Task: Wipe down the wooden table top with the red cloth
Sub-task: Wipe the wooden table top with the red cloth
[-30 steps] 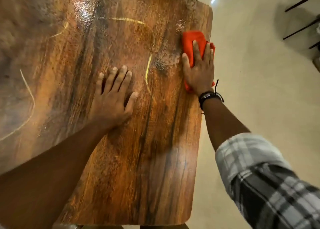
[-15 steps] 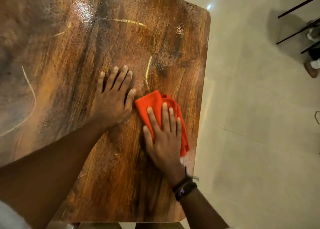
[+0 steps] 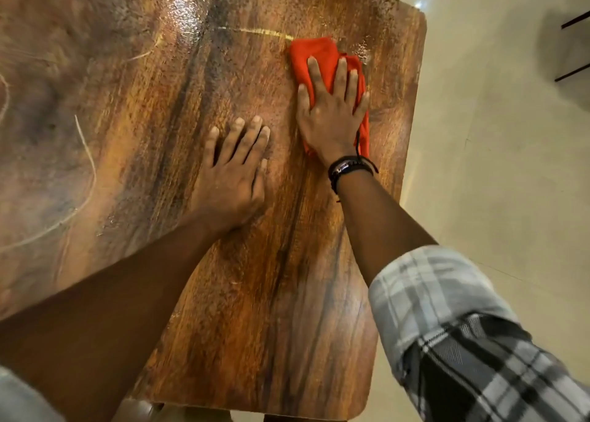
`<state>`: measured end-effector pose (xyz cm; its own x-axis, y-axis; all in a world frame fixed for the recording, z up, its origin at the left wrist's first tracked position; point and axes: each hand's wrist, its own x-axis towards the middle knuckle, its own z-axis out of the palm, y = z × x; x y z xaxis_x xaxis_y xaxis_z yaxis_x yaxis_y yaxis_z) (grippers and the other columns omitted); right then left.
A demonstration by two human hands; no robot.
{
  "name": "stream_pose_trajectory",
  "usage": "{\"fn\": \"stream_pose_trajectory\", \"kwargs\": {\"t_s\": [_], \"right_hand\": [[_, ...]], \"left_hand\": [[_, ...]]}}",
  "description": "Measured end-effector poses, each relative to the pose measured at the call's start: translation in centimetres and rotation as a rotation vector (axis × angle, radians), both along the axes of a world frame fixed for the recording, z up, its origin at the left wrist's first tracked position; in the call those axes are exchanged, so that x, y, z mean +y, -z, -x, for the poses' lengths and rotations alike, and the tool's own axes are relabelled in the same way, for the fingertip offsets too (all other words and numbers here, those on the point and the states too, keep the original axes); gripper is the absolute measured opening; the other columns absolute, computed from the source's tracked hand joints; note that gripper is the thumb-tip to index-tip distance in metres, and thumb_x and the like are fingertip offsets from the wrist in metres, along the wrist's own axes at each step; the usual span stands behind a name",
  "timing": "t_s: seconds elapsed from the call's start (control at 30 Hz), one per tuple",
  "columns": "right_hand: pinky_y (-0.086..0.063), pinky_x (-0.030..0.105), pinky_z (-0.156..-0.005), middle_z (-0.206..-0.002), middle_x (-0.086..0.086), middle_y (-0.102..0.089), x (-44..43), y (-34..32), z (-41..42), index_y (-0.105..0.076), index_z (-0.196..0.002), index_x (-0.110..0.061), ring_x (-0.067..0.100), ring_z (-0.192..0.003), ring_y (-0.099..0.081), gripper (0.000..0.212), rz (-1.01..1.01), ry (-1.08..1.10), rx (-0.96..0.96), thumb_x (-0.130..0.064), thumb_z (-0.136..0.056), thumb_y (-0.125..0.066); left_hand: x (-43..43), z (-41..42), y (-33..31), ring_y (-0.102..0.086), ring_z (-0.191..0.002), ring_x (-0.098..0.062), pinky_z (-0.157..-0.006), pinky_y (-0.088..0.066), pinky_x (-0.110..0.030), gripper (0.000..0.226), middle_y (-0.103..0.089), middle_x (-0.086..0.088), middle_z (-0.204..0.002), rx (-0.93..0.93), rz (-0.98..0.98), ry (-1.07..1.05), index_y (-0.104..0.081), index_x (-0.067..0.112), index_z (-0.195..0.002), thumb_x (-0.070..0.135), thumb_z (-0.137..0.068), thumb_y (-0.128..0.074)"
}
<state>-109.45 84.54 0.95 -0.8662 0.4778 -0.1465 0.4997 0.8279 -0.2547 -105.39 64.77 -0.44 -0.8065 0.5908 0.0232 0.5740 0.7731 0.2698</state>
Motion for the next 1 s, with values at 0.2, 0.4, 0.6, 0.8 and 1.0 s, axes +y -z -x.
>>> {"fn": "stream_pose_trajectory", "kwargs": {"t_s": [0.2, 0.4, 0.6, 0.8, 1.0], "right_hand": [[-0.001, 0.058, -0.122, -0.169, 0.007, -0.003, -2.7, 0.0, -5.8, -0.014, -0.158, -0.039, 0.029, -0.155, -0.002, 0.057, -0.021, -0.124, 0.025, -0.053, -0.104, -0.025], [-0.006, 0.055, -0.124, -0.169, 0.0, -0.001, -2.8, -0.8, -18.9, -0.01, -0.158, -0.042, 0.02, -0.156, 0.001, 0.056, -0.015, -0.197, -0.009, -0.052, -0.105, -0.024], [-0.013, 0.058, -0.122, -0.168, 0.003, -0.007, 4.1, -0.5, -15.3, -0.019, -0.158, -0.037, 0.025, -0.155, -0.007, 0.06, 0.024, 0.035, 0.031, -0.055, -0.101, -0.022], [-0.002, 0.056, -0.123, -0.169, 0.006, -0.002, 7.3, -0.4, -5.2, -0.012, -0.158, -0.039, 0.027, -0.155, -0.001, 0.057, 0.039, 0.128, 0.003, -0.052, -0.105, -0.025], [-0.005, 0.056, -0.123, -0.168, 0.006, -0.008, 3.8, 0.1, -8.9, -0.016, -0.159, -0.036, 0.028, -0.155, -0.007, 0.062, -0.062, -0.014, 0.032, -0.056, -0.101, -0.018]], "left_hand": [[-0.3, -0.2, 0.0, -0.013, -0.155, -0.022, -0.123, -0.009, -0.055, 0.056, -0.021, -0.003, -0.166, 0.016, -0.024, 0.012, -0.027, 0.014, -0.157, 0.033, -0.104, -0.025], [-0.2, 0.0, 0.1, -0.013, -0.154, -0.022, -0.123, -0.01, -0.054, 0.056, -0.02, -0.003, -0.166, 0.011, -0.02, 0.012, -0.026, 0.014, -0.157, 0.031, -0.104, -0.025], [0.0, 0.1, 0.2, -0.01, -0.155, -0.022, -0.123, -0.008, -0.055, 0.056, -0.017, -0.003, -0.167, -0.007, -0.01, 0.005, -0.023, 0.014, -0.158, 0.03, -0.104, -0.023], [0.1, 0.1, 0.1, -0.007, -0.155, -0.022, -0.123, -0.004, -0.055, 0.056, -0.015, -0.002, -0.167, -0.043, -0.025, -0.007, -0.022, 0.015, -0.159, 0.03, -0.105, -0.022], [-0.2, -0.1, -0.2, -0.008, -0.155, -0.022, -0.123, -0.005, -0.054, 0.056, -0.015, -0.002, -0.167, -0.036, -0.001, 0.015, -0.021, 0.015, -0.159, 0.031, -0.105, -0.02]]}}
